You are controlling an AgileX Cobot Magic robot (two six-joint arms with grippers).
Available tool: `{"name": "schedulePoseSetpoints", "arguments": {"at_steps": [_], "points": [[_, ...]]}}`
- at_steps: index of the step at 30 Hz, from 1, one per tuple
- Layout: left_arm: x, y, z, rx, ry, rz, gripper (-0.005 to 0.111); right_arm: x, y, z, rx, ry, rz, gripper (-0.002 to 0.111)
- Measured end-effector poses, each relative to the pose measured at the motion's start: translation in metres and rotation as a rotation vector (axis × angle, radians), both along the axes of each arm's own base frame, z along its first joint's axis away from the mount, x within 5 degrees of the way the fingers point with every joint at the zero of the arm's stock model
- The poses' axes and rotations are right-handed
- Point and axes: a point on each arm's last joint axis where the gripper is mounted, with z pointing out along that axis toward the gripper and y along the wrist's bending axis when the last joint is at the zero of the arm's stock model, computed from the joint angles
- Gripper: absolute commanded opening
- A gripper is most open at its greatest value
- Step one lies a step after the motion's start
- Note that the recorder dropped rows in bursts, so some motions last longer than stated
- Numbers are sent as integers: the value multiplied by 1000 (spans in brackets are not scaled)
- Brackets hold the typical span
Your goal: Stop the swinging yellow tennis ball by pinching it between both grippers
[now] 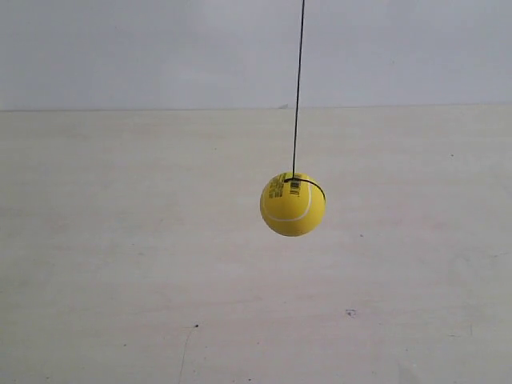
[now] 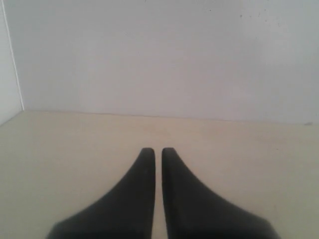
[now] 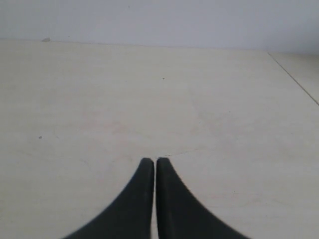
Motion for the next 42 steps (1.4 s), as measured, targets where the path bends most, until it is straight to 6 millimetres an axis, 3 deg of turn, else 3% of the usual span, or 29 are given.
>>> {"name": "schedulePoseSetpoints", "arguments": {"at_steps": [12,42], "points": [[-2,1,-16,57,188,8,5,0,0,0,0,-4,0,0],[-2,1,-16,68,189,6,5,0,0,0,2,-4,-1,0]]}}
